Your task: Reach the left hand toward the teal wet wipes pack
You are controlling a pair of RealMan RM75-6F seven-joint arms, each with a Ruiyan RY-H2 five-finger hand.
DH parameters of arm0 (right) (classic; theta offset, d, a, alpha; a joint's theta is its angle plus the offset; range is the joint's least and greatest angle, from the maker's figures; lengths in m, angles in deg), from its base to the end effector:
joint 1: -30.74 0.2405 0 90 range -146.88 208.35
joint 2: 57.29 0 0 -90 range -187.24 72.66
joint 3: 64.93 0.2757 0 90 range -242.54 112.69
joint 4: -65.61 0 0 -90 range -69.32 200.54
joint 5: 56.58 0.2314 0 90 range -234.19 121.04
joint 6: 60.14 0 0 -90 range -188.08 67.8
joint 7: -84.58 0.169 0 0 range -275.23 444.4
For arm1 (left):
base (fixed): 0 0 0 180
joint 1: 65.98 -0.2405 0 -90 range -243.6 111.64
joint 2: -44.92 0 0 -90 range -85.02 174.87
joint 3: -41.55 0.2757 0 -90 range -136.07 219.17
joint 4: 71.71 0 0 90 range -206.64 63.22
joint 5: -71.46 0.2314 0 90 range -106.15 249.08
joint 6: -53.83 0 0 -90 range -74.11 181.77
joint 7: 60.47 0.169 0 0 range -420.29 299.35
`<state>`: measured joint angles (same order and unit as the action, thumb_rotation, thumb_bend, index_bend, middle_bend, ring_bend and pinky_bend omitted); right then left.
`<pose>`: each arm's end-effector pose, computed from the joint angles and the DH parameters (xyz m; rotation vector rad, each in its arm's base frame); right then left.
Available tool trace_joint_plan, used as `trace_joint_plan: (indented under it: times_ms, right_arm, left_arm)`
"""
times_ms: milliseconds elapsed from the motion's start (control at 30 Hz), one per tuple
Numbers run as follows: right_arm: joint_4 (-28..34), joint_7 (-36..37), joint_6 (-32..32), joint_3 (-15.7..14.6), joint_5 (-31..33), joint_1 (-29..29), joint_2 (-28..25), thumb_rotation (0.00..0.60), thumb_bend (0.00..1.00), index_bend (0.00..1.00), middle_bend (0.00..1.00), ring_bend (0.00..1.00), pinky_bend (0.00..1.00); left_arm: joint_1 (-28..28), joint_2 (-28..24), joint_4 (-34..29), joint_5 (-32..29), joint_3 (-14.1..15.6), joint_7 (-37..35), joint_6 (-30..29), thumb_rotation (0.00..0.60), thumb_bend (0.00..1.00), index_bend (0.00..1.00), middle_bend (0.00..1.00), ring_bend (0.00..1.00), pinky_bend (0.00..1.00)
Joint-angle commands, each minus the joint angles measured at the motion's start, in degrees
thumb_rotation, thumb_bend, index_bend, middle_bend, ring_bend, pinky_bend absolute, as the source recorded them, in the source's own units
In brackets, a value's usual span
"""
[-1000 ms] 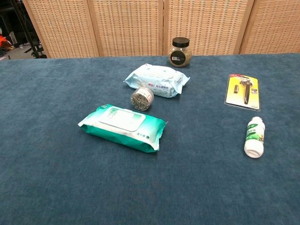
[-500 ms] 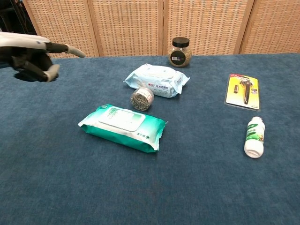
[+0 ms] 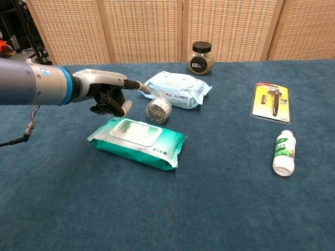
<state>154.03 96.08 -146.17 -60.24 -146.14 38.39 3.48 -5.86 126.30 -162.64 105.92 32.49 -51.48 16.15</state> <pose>-0.3309 -0.2340 0.1797 1.4125 -0.8690 1.0633 -0.1011 0.4076 -0.0550 -1.9053 -1.5087 -0.8090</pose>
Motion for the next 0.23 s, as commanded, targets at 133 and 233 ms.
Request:
trace_joint_plan:
  times_ms: [133,233]
  right_arm:
    - [0.1,0.6,-0.4,0.2,0.3,-0.2,-0.3,0.6,0.0,0.0,0.0,0.0,0.0]
    - [0.2,0.8,-0.6,0.1,0.2,-0.4,-0.4,0.6,0.0,0.0,0.0,0.0,0.0]
  left_arm:
    - [-0.2,0.6,0.3,-0.1,-0.3,-1.0,-1.0,0.6,0.97,0.0,0.97,0.98,0.94]
    - [-0.2,0.7,0.5,-0.3,-0.1,-1.0,-0.9,0.6,0.97,0.0,0.97,0.98,0.94]
